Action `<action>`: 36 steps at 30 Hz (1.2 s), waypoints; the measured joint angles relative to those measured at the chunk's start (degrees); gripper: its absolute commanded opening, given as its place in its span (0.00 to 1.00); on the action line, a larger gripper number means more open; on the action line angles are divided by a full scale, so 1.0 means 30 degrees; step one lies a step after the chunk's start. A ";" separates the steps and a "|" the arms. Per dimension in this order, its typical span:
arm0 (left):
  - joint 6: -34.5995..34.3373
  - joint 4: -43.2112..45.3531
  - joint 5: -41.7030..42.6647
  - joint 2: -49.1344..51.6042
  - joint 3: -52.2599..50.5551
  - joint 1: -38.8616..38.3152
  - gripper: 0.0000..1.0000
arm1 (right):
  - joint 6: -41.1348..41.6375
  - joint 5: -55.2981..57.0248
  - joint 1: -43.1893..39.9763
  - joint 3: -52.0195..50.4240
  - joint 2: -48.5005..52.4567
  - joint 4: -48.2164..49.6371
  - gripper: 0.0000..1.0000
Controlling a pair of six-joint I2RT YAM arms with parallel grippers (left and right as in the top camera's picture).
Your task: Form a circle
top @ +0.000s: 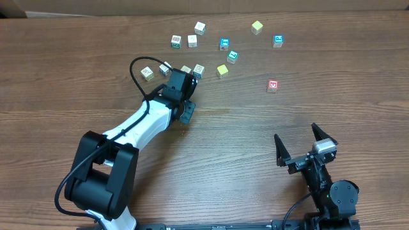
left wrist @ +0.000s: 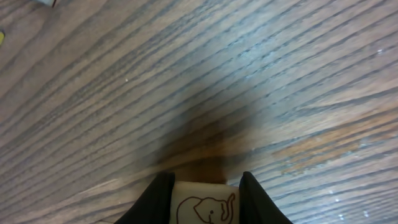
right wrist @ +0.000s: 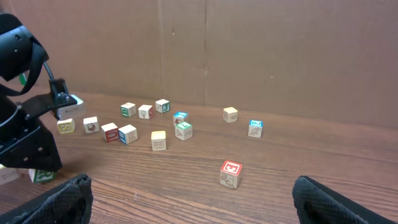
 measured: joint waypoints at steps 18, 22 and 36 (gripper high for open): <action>0.0117 0.0211 -0.0350 0.0000 -0.0153 0.0036 0.40 | 0.0000 0.0000 0.0000 0.0000 0.0000 0.0000 1.00; 0.0117 0.0219 -0.0357 0.0000 -0.0153 0.0036 0.42 | 0.0000 0.0000 0.0000 0.0000 0.0000 0.0000 1.00; 0.0124 0.0197 -0.0823 0.0000 -0.0153 0.0036 0.31 | 0.0000 -0.0007 0.0000 0.0000 0.0000 0.0000 1.00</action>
